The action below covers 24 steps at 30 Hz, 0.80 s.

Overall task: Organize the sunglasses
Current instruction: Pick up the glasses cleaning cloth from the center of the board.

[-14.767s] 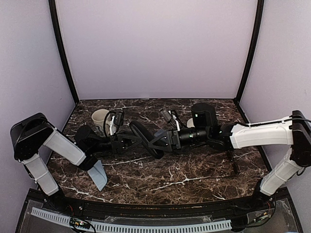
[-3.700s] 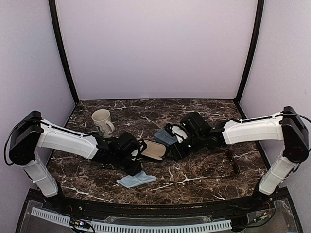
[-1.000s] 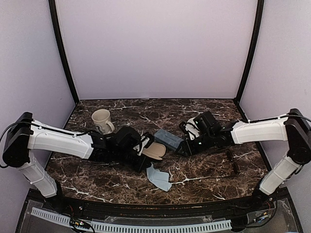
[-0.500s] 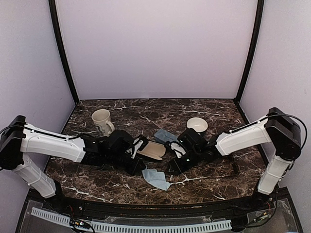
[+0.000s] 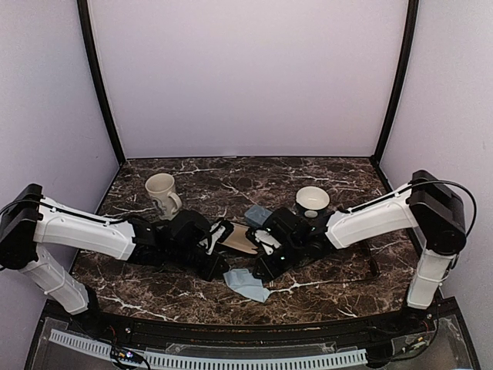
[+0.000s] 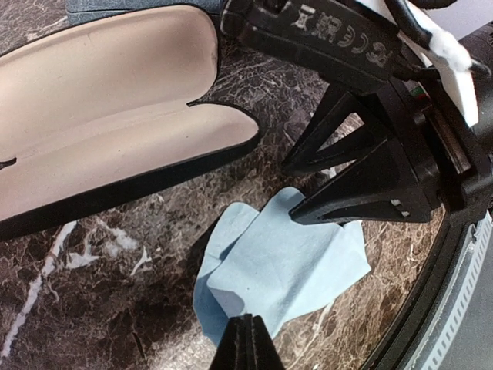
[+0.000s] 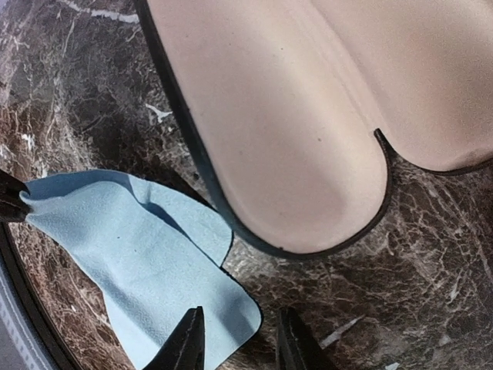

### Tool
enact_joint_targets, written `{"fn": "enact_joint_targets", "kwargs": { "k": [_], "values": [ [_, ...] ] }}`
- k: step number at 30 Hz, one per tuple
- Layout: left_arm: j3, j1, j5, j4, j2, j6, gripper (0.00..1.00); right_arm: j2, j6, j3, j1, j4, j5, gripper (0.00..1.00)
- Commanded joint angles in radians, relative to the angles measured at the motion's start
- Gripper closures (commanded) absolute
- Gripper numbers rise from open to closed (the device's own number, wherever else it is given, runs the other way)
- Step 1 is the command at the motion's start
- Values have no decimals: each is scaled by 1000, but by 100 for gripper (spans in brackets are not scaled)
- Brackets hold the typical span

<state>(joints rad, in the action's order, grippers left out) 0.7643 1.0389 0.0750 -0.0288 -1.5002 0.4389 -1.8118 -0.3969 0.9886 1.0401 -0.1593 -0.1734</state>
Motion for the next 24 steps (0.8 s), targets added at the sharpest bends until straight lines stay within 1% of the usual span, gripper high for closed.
{"fn": "enact_joint_targets", "kwargs": {
  "k": [1, 7, 12, 17, 20, 24],
  "values": [
    [-14, 4, 9, 22, 13, 3, 100, -45, 25, 55, 45, -83, 93, 70],
    [-25, 4, 11, 29, 24, 13, 100, -85, 30, 85, 75, -127, 158, 78],
    [-37, 4, 9, 36, 31, 20, 100, -87, 23, 83, 85, -130, 186, 84],
    [-42, 4, 16, 48, 22, 30, 100, -75, 15, 71, 87, -108, 184, 94],
    [-41, 4, 13, 52, 19, 35, 100, -54, 7, 47, 87, -48, 136, 100],
    [-40, 4, 9, 56, 12, 39, 100, -12, -9, 18, 87, -3, 127, 100]
  ]
}}
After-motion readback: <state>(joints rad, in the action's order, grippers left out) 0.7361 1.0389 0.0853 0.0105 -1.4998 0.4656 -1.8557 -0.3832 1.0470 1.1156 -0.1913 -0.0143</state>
